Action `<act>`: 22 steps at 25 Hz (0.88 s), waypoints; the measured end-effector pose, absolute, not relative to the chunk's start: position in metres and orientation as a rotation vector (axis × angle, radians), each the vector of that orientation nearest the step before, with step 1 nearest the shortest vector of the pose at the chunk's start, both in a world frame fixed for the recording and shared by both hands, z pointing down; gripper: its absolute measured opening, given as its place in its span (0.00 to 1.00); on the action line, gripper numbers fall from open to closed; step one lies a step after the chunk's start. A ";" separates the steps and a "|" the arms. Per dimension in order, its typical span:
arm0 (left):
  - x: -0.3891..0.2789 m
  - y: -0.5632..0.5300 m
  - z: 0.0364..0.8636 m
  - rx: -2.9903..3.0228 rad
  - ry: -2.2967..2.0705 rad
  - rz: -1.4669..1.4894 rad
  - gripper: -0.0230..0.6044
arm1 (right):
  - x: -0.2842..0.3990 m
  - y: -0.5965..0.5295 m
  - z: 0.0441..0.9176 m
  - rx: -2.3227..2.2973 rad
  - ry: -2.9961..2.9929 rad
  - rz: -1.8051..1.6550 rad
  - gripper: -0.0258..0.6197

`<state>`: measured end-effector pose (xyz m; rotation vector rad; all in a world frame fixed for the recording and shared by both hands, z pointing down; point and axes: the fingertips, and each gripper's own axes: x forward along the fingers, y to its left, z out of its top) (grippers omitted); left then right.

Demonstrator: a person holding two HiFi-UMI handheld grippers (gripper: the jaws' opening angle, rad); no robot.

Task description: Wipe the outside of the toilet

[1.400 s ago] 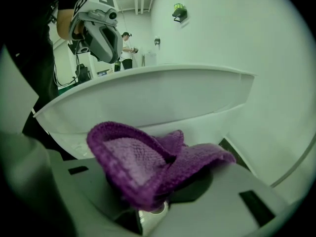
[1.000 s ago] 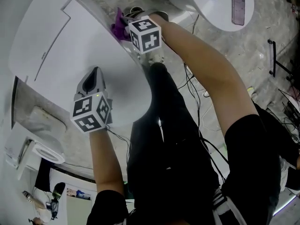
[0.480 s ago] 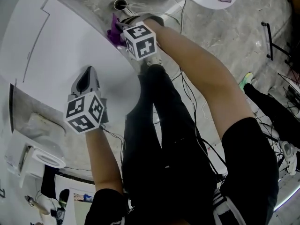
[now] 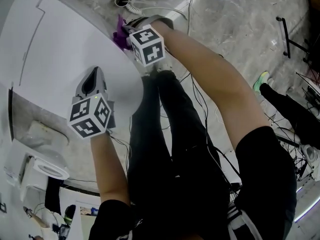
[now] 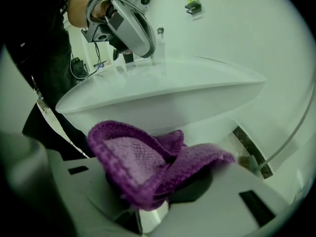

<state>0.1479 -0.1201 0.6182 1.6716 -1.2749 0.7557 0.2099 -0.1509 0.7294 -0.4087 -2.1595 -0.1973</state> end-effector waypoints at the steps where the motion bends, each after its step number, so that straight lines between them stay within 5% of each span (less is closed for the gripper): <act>1: 0.150 -0.117 0.617 1.672 -1.272 0.755 0.05 | 0.212 -0.148 0.729 -0.408 -2.157 -0.196 0.22; 22: 0.194 -0.034 0.621 1.686 -1.341 0.721 0.05 | 0.249 -0.076 0.733 -0.265 -2.204 -0.172 0.22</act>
